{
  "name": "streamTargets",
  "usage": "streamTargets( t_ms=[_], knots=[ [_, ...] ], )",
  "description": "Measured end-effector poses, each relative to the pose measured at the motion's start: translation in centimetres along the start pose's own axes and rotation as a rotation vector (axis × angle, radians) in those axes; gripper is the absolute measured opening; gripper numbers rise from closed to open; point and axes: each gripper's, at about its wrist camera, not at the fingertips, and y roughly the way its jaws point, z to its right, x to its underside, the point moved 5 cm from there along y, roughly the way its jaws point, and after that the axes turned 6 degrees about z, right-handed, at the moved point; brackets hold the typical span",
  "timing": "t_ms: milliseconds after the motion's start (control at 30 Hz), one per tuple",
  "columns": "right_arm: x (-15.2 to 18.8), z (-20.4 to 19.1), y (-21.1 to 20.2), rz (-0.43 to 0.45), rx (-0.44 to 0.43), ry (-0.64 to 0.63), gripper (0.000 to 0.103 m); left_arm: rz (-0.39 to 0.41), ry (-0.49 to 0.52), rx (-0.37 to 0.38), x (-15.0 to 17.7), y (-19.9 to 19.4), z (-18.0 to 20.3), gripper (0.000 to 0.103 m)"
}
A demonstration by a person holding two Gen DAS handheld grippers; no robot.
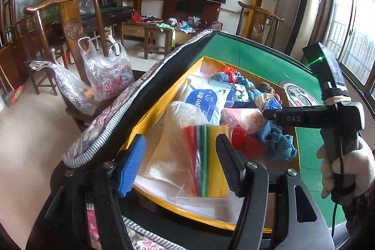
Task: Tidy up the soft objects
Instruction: 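Release the strip bag in the box with left while right drops the blue bag there, then withdraw both open grippers from the box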
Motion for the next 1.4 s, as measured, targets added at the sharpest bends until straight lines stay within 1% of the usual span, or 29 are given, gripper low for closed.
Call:
streamTargets(
  t_ms=[67,233,300,467,533,567,667,733,767,833,867,933,1000,1033,1067,1100,1133,1167,1200,1267,1333,1400],
  knots=[
    [0.3,0.0,-1.0,0.018,-0.026,0.01,0.05,-0.004,0.001,-0.008,0.1,-0.2,-0.1,0.061],
    [0.9,-0.5,-3.2,0.072,-0.034,-0.021,0.051,-0.003,0.014,-0.008,0.4,-1.0,0.5,0.062],
    [1.4,-0.7,-4.4,0.095,-0.043,-0.027,0.053,0.001,0.02,-0.008,0.4,-1.3,0.8,0.068],
    [3.2,-0.3,-7.6,0.164,-0.04,-0.038,0.054,0.033,0.039,-0.022,0.4,-2.7,1.5,0.071],
    [3.9,0.0,-8.7,0.193,-0.028,-0.041,0.055,0.062,0.045,-0.029,0.2,-3.5,1.9,0.078],
    [4.4,0.1,-9.2,0.207,-0.023,-0.041,0.055,0.082,0.047,-0.039,0.1,-4.0,2.0,0.083],
    [5.8,0.7,-10.9,0.258,-0.009,-0.04,0.056,0.179,0.038,-0.086,-0.6,-6.1,2.4,0.085],
    [6.7,1.0,-12.1,0.297,-0.007,-0.034,0.059,0.277,0.022,-0.129,-1.3,-8.2,2.6,0.094],
    [7.0,1.2,-12.8,0.317,-0.006,-0.03,0.062,0.329,0.01,-0.152,-1.6,-9.3,2.6,0.103],
    [7.8,1.5,-14.0,0.36,-0.004,-0.022,0.065,0.412,-0.012,-0.189,-1.9,-11.3,2.8,0.103],
    [8.2,1.5,-14.7,0.384,0.0,-0.018,0.066,0.453,-0.026,-0.196,-2.0,-12.3,2.9,0.103],
    [8.8,1.6,-15.9,0.434,0.005,-0.014,0.068,0.51,-0.058,-0.174,-2.1,-13.8,3.3,0.103],
    [9.5,1.8,-17.3,0.5,0.028,-0.008,0.076,0.516,-0.071,-0.157,-2.1,-14.4,3.6,0.103],
    [9.9,1.9,-18.0,0.543,0.047,-0.004,0.085,0.51,-0.062,-0.155,-2.1,-14.5,3.9,0.103],
    [10.3,2.0,-18.8,0.593,0.071,0.001,0.097,0.503,-0.047,-0.159,-2.1,-14.4,4.3,0.103],
    [10.7,2.1,-19.4,0.633,0.089,0.002,0.102,0.498,-0.032,-0.173,-2.0,-14.5,4.7,0.103],
    [11.0,2.1,-19.9,0.666,0.108,0.001,0.102,0.497,-0.017,-0.191,-2.0,-14.4,5.1,0.103],
    [11.3,2.1,-19.9,0.677,0.127,-0.002,0.102,0.499,-0.004,-0.206,-2.0,-14.5,5.4,0.103],
    [11.5,2.2,-19.8,0.668,0.141,-0.004,0.102,0.502,0.002,-0.208,-2.0,-14.5,5.7,0.103],
    [11.6,2.4,-18.7,0.62,0.159,-0.003,0.102,0.482,0.001,-0.196,-1.9,-14.3,6.3,0.103],
    [11.9,2.4,-17.8,0.589,0.152,-0.002,0.102,0.449,-0.015,-0.185,-1.8,-14.0,6.5,0.103],
    [12.3,2.6,-17.0,0.567,0.149,0.001,0.102,0.425,-0.016,-0.195,-1.7,-13.6,6.7,0.103]
  ],
)
